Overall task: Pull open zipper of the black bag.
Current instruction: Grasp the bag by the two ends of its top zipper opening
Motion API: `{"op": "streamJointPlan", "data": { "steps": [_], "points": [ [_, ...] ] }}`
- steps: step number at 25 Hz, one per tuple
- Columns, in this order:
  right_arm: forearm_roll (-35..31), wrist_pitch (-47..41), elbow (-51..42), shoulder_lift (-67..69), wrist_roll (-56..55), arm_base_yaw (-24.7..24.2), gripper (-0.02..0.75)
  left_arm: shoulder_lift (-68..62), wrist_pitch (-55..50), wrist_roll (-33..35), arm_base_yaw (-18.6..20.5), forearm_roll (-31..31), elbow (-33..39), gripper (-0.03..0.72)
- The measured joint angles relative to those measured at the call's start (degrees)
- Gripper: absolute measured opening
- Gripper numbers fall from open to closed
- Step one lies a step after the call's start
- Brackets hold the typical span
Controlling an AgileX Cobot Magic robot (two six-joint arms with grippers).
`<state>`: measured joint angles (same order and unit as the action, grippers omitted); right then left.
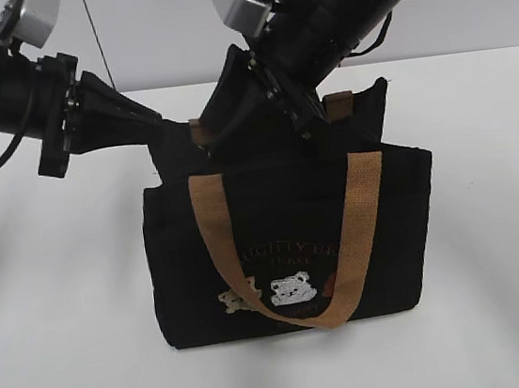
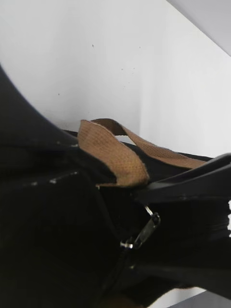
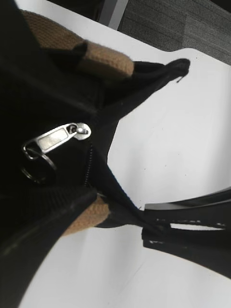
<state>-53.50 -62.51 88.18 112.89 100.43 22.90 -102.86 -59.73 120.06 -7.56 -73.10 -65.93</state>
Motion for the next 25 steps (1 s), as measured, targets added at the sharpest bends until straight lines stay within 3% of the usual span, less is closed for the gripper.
{"op": "streamJointPlan", "data": {
  "steps": [2, 12, 15, 25],
  "points": [
    [0.0, 0.1, 0.0, 0.0, 0.0, 0.0, 0.361, 0.0, 0.1, 0.0, 0.0, 0.0, 0.0, 0.054],
    [0.3, -1.3, 0.0, 0.0, -0.2, 0.0, 0.195, 0.0, 0.1, 0.1, 0.0, -0.1, 0.0, 0.054],
    [0.5, -1.6, 0.0, 0.0, -0.9, 0.0, 0.069, 0.0, 0.1, 0.1, 0.0, -0.1, 0.0, 0.054],
    [4.8, -1.6, 0.0, -1.9, -5.4, 0.1, 0.063, 0.0, -0.8, 0.1, 0.0, -0.5, 0.0, 0.053]
  ]
}}
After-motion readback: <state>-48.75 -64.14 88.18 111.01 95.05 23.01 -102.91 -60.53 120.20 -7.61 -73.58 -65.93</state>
